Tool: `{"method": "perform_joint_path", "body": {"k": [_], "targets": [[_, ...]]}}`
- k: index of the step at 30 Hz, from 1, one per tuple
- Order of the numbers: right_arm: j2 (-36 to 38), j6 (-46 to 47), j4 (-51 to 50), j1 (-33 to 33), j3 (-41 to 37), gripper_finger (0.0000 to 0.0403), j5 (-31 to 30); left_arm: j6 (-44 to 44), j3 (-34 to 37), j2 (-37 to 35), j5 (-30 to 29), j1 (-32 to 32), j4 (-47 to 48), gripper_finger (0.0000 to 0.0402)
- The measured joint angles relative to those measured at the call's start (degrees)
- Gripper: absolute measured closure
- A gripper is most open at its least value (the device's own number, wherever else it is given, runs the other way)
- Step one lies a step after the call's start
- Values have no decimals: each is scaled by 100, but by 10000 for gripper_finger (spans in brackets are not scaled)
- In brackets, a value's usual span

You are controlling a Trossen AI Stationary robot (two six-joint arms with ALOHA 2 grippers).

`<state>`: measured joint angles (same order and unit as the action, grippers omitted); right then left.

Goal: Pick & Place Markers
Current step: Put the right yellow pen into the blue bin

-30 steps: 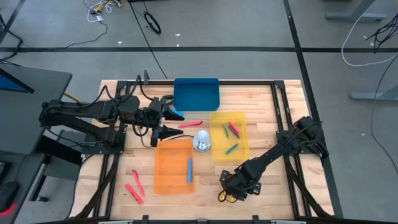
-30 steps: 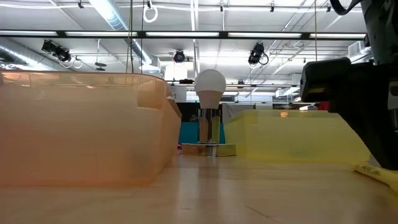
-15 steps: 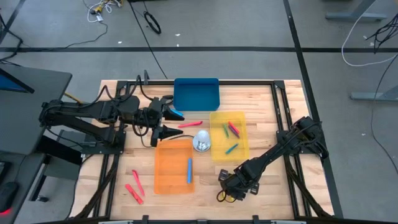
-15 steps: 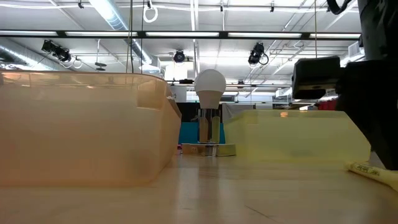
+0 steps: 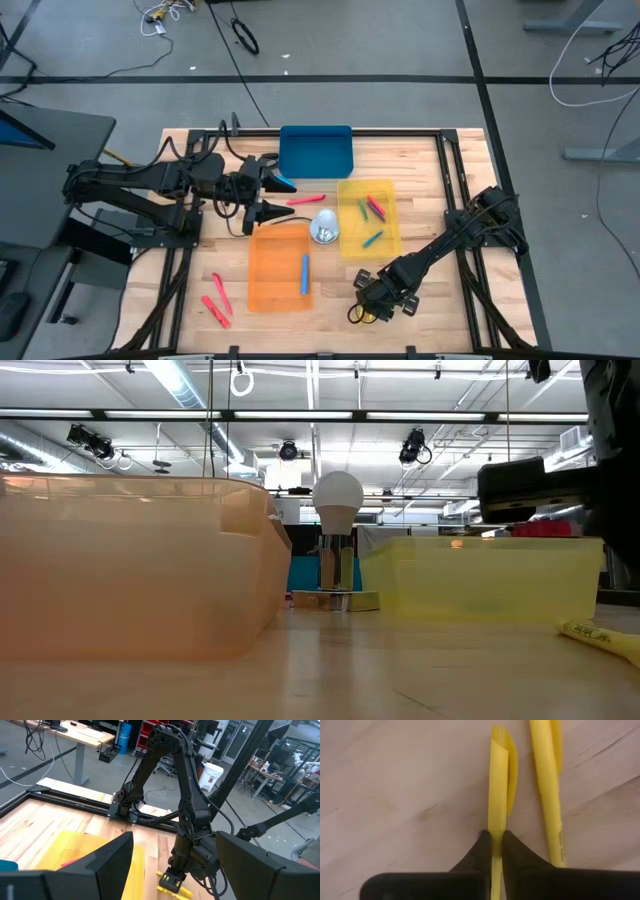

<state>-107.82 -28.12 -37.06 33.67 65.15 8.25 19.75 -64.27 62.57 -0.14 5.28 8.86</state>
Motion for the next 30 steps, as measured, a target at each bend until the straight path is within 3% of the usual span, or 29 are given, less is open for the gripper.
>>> {"method": "perform_joint_path", "body": {"k": [7, 14, 21, 30], "targets": [[537, 593, -603, 2, -12, 387, 38, 6, 0, 0, 2, 0, 13, 115], [1628, 1717, -1170, 0, -8, 388, 37, 57, 0, 2, 0, 0, 12, 115], [2559, 3756, -1838, -29, 142, 388, 102, 54, 0, 2, -118, -2, 15, 115], [2712, 5825, -3431, -66, 1174, 388, 133, 63, 0, 4, -130, -2, 6, 115]]}}
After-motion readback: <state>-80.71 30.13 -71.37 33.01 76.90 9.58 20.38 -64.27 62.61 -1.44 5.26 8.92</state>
